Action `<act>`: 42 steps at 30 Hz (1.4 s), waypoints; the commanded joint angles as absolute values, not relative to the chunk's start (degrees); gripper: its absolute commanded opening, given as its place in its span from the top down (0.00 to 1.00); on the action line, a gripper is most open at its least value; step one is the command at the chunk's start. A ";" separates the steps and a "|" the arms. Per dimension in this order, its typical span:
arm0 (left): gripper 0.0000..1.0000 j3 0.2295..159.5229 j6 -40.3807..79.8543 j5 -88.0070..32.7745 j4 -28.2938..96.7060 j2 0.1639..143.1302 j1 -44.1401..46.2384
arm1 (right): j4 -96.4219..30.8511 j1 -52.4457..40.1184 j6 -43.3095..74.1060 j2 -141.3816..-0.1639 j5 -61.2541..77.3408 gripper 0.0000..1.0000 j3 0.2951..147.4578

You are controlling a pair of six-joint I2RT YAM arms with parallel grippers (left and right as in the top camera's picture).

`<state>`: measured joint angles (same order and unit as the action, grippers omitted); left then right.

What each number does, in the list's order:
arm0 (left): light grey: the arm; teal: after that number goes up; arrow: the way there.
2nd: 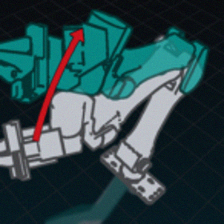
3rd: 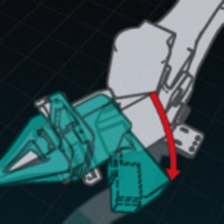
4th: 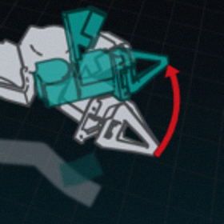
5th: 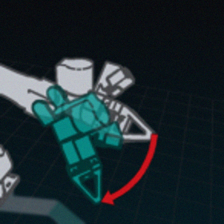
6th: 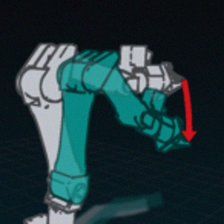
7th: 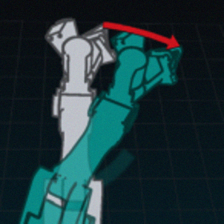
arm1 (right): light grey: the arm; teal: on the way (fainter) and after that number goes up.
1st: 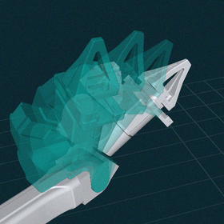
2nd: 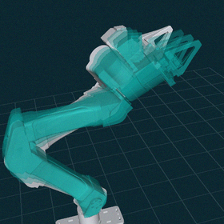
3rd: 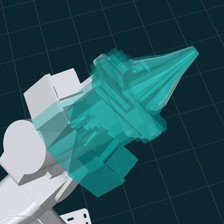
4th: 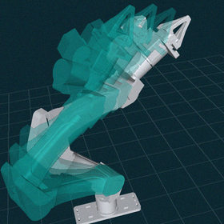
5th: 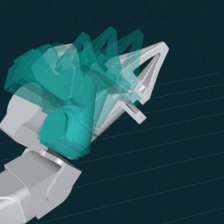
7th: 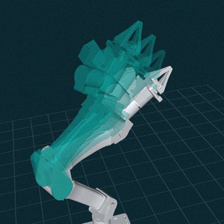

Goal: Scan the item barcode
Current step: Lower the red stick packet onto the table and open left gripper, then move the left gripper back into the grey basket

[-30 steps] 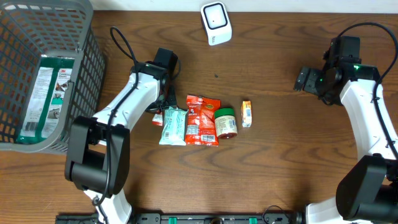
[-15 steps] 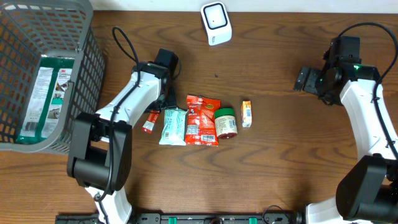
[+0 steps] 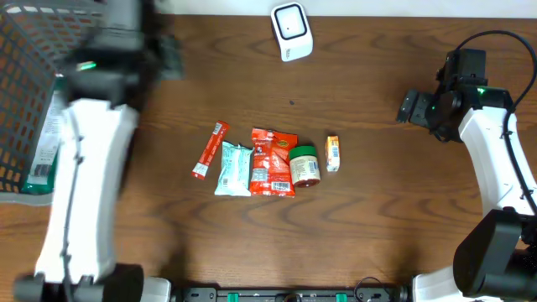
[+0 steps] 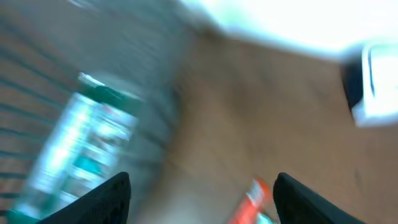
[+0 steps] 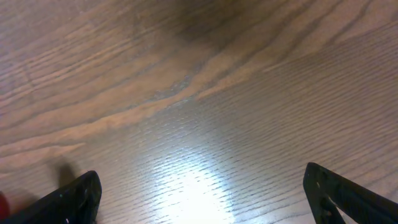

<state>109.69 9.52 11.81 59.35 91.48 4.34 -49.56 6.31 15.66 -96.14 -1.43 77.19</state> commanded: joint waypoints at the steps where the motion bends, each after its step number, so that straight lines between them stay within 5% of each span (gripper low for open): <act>1: 0.24 111.09 4.05 14.90 57.36 89.86 -3.86 | -49.58 6.39 14.92 -95.59 -1.63 0.01 78.00; 4: 0.14 110.72 2.44 14.85 55.57 90.43 -11.27 | -49.58 6.39 14.92 -95.59 -1.63 0.01 78.00; 13: 0.07 108.86 -9.91 8.97 59.90 101.14 -24.91 | -49.58 6.39 14.92 -95.59 -1.63 0.01 78.00; 42: 0.04 108.86 -17.52 -0.45 59.51 135.09 -26.46 | -49.58 6.39 14.92 -95.59 -1.63 0.01 78.00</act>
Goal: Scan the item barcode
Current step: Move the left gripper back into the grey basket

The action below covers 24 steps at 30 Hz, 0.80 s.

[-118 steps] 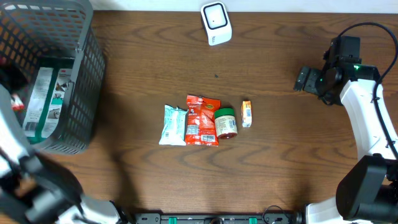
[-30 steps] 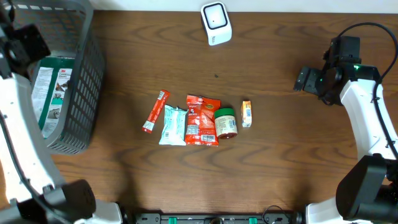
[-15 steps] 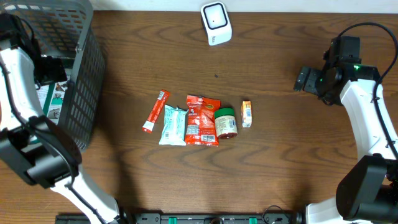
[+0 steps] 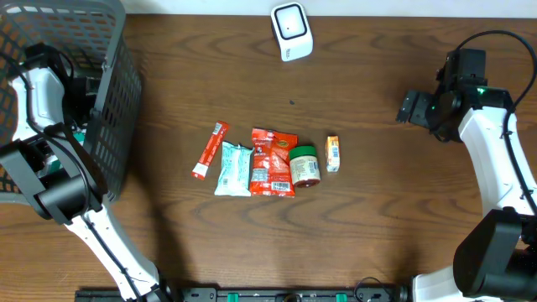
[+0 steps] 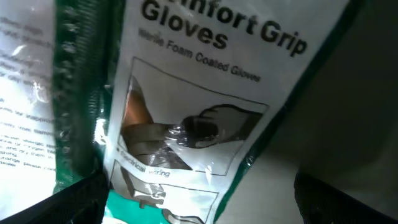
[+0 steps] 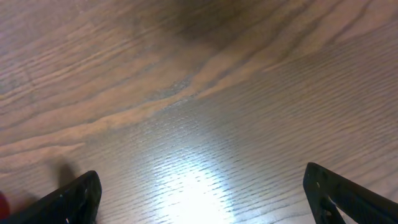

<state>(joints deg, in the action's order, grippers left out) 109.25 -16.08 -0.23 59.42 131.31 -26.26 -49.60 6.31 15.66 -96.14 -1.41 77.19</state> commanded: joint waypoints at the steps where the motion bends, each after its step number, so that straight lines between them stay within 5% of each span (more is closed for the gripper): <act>1: 0.04 108.86 -17.50 -0.43 59.51 135.59 -26.48 | -49.58 6.39 14.92 -95.59 -1.63 0.01 78.00; 4: 0.17 108.84 -17.50 -0.43 59.51 136.59 -26.52 | -49.58 6.39 14.92 -95.59 -1.63 0.01 78.00; 11: 0.91 108.88 -17.23 -0.45 59.48 136.81 -27.07 | -49.58 6.39 14.92 -95.59 -1.63 0.01 78.00; 24: 0.93 111.35 -8.25 0.34 57.47 123.00 -27.09 | -49.58 6.39 14.92 -95.59 -1.63 0.01 78.00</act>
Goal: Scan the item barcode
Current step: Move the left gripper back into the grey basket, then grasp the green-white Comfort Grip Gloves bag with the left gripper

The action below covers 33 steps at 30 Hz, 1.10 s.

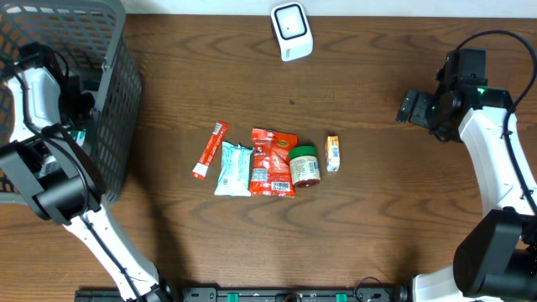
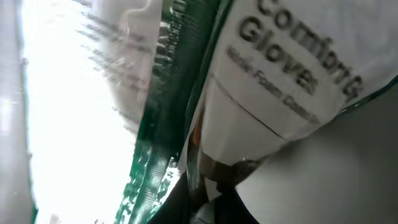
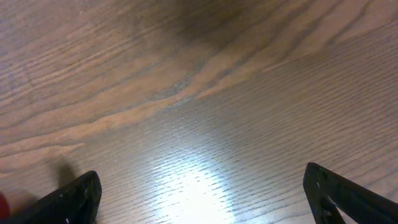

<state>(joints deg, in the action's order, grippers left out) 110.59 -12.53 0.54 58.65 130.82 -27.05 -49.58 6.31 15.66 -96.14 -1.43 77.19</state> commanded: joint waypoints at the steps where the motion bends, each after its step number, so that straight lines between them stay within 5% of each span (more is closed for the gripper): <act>1: 0.93 111.35 -6.87 1.32 56.69 120.36 -27.09 | -49.58 6.39 14.92 -95.59 -1.63 0.01 77.97; 17: 0.93 111.35 4.93 5.17 47.55 82.87 -25.30 | -49.58 6.39 14.92 -95.59 -1.63 0.01 78.00; 33: 0.93 109.80 21.15 5.17 71.53 66.22 3.22 | -49.58 6.39 14.92 -95.59 -1.63 0.01 78.00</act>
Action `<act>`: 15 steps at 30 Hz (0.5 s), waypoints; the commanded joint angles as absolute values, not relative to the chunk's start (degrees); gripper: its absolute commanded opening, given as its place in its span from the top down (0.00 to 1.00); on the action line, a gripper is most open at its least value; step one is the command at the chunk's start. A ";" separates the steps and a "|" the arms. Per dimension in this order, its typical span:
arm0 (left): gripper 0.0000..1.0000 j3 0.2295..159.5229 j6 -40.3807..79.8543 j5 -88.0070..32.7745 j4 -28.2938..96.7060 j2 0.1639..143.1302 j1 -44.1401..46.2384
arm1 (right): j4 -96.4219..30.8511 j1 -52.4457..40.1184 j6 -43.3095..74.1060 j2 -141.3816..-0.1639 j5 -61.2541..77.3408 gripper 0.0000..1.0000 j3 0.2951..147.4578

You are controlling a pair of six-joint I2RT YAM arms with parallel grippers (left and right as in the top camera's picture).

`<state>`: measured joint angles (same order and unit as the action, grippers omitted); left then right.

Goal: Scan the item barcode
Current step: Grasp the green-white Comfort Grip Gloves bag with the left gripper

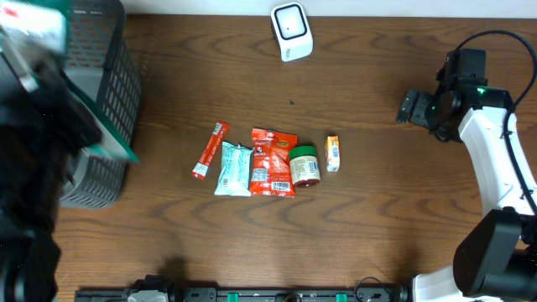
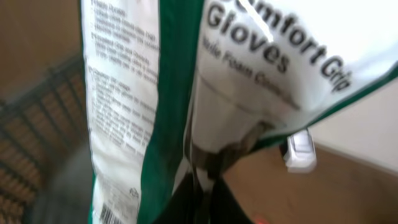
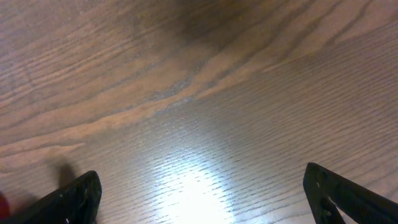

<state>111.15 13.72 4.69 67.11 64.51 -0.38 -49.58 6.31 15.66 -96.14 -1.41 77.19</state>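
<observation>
A white and green pack of gloves (image 2: 137, 87) hangs from my left gripper (image 2: 202, 186), which is shut on its lower edge. A barcode (image 2: 107, 214) shows at the pack's bottom left corner. In the overhead view the left arm and pack are a large blur at the far left, over the basket's front corner. The white scanner (image 1: 291, 32) stands at the table's back middle and also shows past the pack as the scanner (image 2: 300, 149). My right gripper (image 3: 202, 193) is open over bare wood at the right.
A dark wire basket (image 1: 96, 50) stands at the back left. In the middle lie a red stick (image 1: 210, 150), a pale blue packet (image 1: 232, 169), a red packet (image 1: 273, 162), a green-lidded jar (image 1: 304, 164) and a small orange box (image 1: 332, 153).
My left gripper was down inside the basket, shut on the glove pack. Now it holds the pack up out of the basket, with the scanner in its view. The right arm has not moved.
First my left gripper was open above the basket, where the glove pack lay. Then it was open low in the basket, right over the pack. Then it was shut on the pack, and now the pack is lifted out.
</observation>
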 commanded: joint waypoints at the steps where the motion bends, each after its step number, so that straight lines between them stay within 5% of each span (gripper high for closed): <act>1: 0.93 108.86 22.46 5.17 73.67 66.70 4.49 | -49.58 6.39 14.92 -95.59 -1.63 0.01 78.00; 6: 0.93 98.78 26.98 5.17 76.09 69.69 12.19 | -49.58 6.39 14.92 -95.59 -1.63 0.01 78.00; 15: 0.93 75.81 34.33 5.19 59.61 79.81 21.43 | -49.58 6.39 14.92 -95.59 -1.63 0.01 78.00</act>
